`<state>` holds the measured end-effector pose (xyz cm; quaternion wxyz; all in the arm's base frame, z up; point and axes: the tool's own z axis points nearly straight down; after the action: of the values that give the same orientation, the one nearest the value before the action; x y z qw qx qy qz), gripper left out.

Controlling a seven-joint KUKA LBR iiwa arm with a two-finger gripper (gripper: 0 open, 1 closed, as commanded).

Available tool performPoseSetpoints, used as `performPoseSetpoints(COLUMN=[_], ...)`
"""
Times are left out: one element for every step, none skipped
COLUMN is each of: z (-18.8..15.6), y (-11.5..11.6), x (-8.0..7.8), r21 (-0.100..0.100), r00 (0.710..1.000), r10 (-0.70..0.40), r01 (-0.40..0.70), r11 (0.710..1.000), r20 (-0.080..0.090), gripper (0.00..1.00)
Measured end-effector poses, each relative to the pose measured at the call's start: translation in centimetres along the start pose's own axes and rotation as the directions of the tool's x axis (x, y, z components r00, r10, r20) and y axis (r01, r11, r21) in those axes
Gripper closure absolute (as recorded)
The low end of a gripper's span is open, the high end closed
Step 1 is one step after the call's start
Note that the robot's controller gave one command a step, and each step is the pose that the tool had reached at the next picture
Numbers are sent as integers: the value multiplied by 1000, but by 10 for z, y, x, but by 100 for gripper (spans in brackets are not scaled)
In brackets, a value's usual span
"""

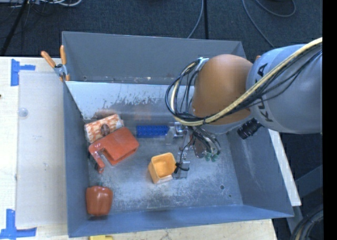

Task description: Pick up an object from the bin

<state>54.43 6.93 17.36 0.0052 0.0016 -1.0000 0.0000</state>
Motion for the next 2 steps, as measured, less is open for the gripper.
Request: performPoseSetpoints(z=[-5,67], y=[0,-7], x=[-2,-6], r21=[-1,-2], r00=[1000,1000], r10=[2,19], r01=[-2,-19], r11=[1000,1000], r20=[8,3], gripper=[0,0])
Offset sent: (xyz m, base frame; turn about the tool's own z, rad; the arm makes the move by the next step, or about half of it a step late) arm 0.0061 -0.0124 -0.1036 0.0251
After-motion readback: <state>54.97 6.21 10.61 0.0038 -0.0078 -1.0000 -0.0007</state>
